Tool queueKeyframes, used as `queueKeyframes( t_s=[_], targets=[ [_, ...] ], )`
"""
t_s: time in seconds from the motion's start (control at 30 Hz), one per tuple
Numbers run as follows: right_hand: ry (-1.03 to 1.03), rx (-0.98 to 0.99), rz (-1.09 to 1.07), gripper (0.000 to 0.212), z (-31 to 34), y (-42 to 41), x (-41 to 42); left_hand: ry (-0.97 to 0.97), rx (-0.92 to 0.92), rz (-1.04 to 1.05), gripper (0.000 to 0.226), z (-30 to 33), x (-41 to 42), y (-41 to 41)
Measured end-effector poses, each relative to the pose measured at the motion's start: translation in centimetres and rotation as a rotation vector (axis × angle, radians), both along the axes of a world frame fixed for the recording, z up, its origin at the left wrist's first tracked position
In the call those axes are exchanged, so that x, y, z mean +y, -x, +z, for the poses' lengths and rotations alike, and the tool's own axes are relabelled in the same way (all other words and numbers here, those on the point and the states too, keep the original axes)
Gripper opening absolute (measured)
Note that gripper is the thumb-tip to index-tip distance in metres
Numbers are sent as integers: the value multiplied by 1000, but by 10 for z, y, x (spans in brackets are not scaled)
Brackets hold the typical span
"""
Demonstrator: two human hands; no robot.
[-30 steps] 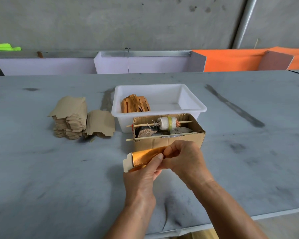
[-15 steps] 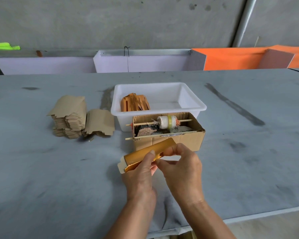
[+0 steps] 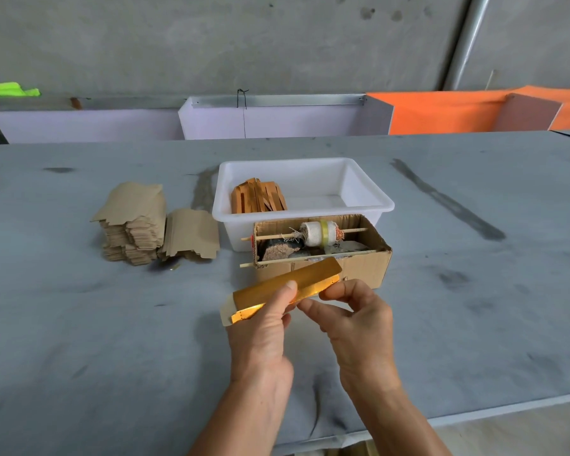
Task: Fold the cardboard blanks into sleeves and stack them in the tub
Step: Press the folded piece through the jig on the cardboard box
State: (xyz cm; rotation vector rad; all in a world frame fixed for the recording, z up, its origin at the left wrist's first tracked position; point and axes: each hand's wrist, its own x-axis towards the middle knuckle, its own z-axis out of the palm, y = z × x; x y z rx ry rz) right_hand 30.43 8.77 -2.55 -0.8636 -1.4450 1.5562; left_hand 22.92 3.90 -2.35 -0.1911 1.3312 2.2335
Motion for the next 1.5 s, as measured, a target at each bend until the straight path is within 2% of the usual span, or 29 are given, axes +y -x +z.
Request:
queueKeyframes(
  t_s=[0.17, 0.4, 0.57, 0.7, 0.9, 1.17, 1.27, 1.5],
  targets=[
    [62, 162, -33, 29, -8, 1, -7, 19, -37, -8, 25, 0, 1, -5],
    [154, 270, -76, 37, -11, 2, -10, 24, -136, -76, 23, -5, 2, -4],
    [265, 295, 2, 33, -13, -2, -8, 31, -193, -133, 41, -9, 4, -3],
    [345, 279, 52, 20, -12, -4, -7, 45, -170, -212, 26, -10, 5, -2],
    [421, 207, 101, 10, -10, -6, -8, 49, -148, -217, 26, -10, 5, -5],
    [560, 279, 200, 10, -2, -4, -10, 22, -111, -180, 16, -10, 7, -7],
    [608, 294, 159, 7, -2, 1, -10, 15, -92, -224, 15, -9, 6, -10],
    [665, 284, 57, 20, 0, 1, -5, -1, -130, -287, 11, -11, 0, -8]
  ],
)
